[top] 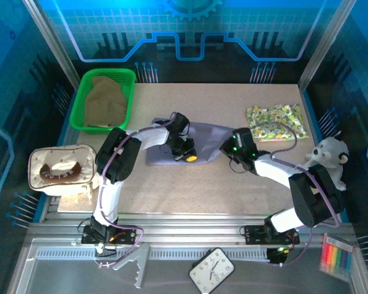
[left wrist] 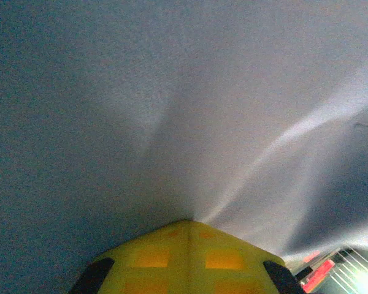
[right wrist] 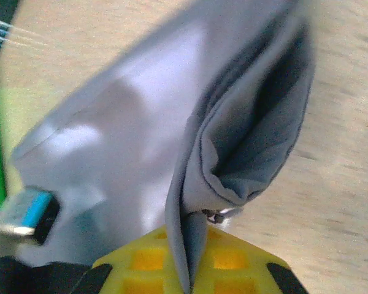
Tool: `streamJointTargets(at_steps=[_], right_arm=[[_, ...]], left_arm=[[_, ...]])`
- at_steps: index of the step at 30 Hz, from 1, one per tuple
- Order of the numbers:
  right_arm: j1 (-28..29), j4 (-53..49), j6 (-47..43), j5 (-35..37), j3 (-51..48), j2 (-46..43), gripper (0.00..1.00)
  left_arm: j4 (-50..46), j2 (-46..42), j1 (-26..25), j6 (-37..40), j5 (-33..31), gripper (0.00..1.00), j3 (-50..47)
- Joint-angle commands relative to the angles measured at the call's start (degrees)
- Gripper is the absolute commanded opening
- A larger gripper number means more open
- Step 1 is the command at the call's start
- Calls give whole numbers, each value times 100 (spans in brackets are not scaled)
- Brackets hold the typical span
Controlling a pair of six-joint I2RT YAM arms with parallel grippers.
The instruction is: Fold and stack the skirts
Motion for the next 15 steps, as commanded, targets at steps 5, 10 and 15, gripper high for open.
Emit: streamJointTargets(at_steps=[5,10,15], right_arm=[[725,-1154,-2132,775,1276,430,0],[722,-1276,-2302,718,1385,546,0],[720,-1436,-2807,643,1515,568,0]], left_arm=[[208,-933,94,-144,354,17,-147],[-251,-2198,866,204,-390,31,-843],[-760,-2332,1772,636,-1235,29,-1445]])
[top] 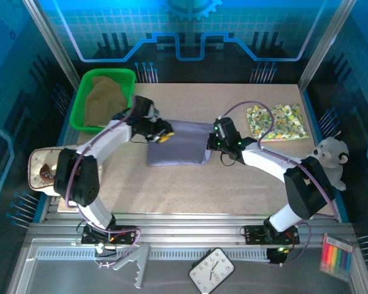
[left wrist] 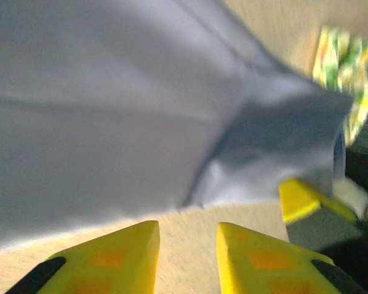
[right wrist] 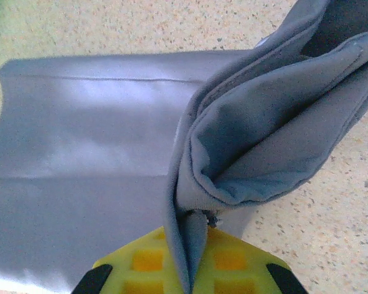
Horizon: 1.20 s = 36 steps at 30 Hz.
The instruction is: Fold and stack the skirts
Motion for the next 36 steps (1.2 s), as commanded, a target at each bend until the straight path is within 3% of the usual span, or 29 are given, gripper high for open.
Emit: streamJointTargets(at_steps=[1,4,8,14,18,23,28,32,36], right_arm=[[22,-230,-657,32,282,43,0],[51,-305,-1175,-92,493,167,0],[282,-636,-2143,-242,1056,510,0],[1132,-1591,-3753,-139,2538,1637,0],[1692,-2069,-4215,108,3455,2576,0],[1915,-2325,-3918,61,4064,3457,0],[1903,-2366,-3597,-232,4135,3547,0],[1841,-2299,-3442,-440,4089,3358,0],[1742,-2176,-3181,-939,4153,3151,0]], left_arm=[[-668,307,369,422,-848,28,-522],[-367,576,389,467,-1147,23,-825],[-14,1001,397,290,-1064,10,-1068],[300,988,389,186,-937,7,-1316],[368,885,447,125,-800,7,-1358],[466,531,589,-22,-628,14,-1491],[389,260,726,80,-928,24,-1745],[321,548,784,206,-1044,4,-1853],[571,694,784,89,-710,0,-1967]])
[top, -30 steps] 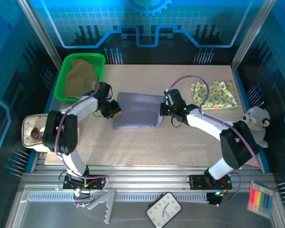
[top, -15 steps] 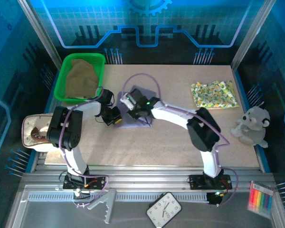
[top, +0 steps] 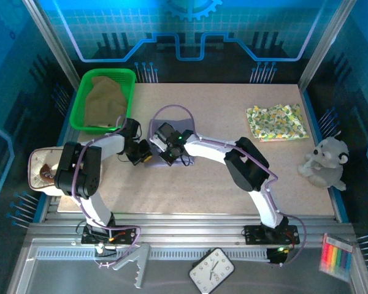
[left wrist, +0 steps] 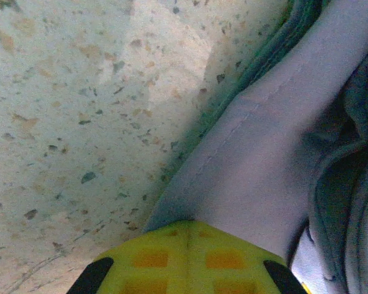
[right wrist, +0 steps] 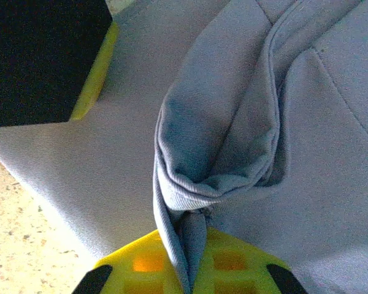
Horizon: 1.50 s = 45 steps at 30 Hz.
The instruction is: Fold and stack the skirts
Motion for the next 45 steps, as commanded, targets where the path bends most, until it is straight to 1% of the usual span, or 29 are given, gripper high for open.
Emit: streamJointTargets(at_steps=[1,6,13,17,20,24,26,30,35,39,43,45], right_arm=[[-126,-15,342,-550,221,-390,0],[-135,87,672,-1037,597,-202,0],[-188,26,1056,-1002,597,381,0],[-193,6,1098,-1317,535,383,0],[-204,-4,1059,-1561,534,358,0],[-206,-22,1074,-1665,543,378,1],[-229,-6,1133,-1680,543,388,1],[-269,100,1323,-1773,543,371,1],[-357,234,1680,-1786,564,193,0],[-365,564,2041,-1919,502,45,1],[-349,704,2459,-1780,533,310,1],[-345,679,2514,-1771,543,455,1]], left_arm=[[-30,225,59,-55,81,0,-259],[-10,91,59,-88,156,0,-195],[-140,-128,83,-76,200,0,-124],[-264,-393,201,-88,305,12,-98],[-488,-732,336,-49,261,18,-67],[-675,-1125,453,82,-221,20,-136],[-669,-1034,478,169,-309,20,-172],[-479,-531,472,155,-46,13,-190],[-242,-151,429,97,189,9,-224],[-240,-132,419,96,246,7,-217],[-280,-214,419,106,226,7,-203],[-322,-215,419,123,226,7,-180]])
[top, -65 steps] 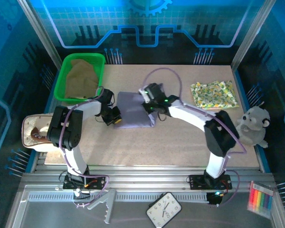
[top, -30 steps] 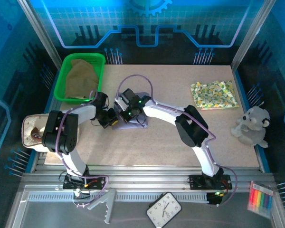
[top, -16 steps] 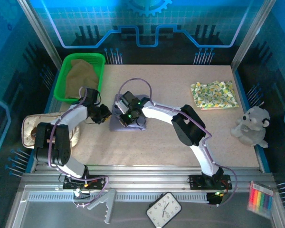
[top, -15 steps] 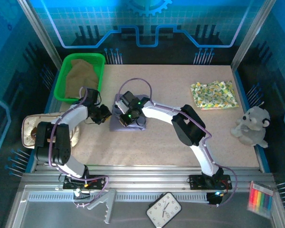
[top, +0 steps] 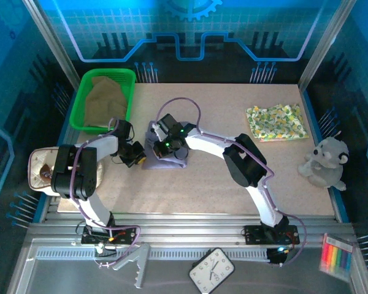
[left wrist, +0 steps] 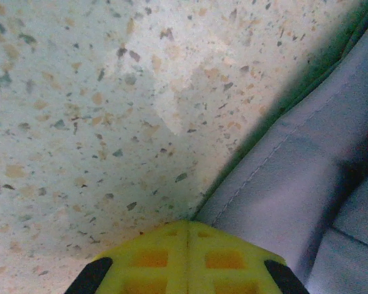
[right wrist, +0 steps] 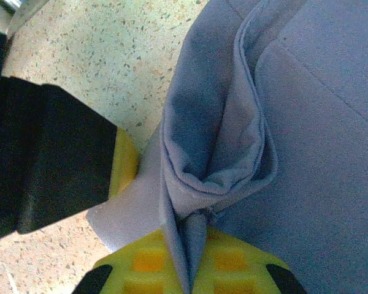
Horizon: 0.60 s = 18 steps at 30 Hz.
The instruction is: Fold and stack the skirts
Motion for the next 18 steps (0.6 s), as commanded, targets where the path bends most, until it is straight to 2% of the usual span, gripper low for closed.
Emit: streamJointTargets(at_steps=[1,4,8,12,13,16,18], right_arm=[[-21,118,330,-13,11,131,1],[-22,3,239,-38,-35,77,8],[-34,31,-373,-695,-181,-357,25],[-175,-171,-803,-946,-318,-893,45],[-260,-192,-791,-948,-368,-1010,47],[-569,-301,-594,-587,-413,-1183,46],[-780,-436,-451,-253,-333,-1089,30]], left_arm=[[-116,-44,-9,77,144,7,13],[-268,-113,-5,139,99,9,96],[-425,-406,8,178,3,18,188],[-758,-808,34,224,-365,21,312],[-828,-916,47,231,-481,21,325],[-949,-1148,64,211,-691,22,356],[-882,-1203,52,113,-546,22,370]])
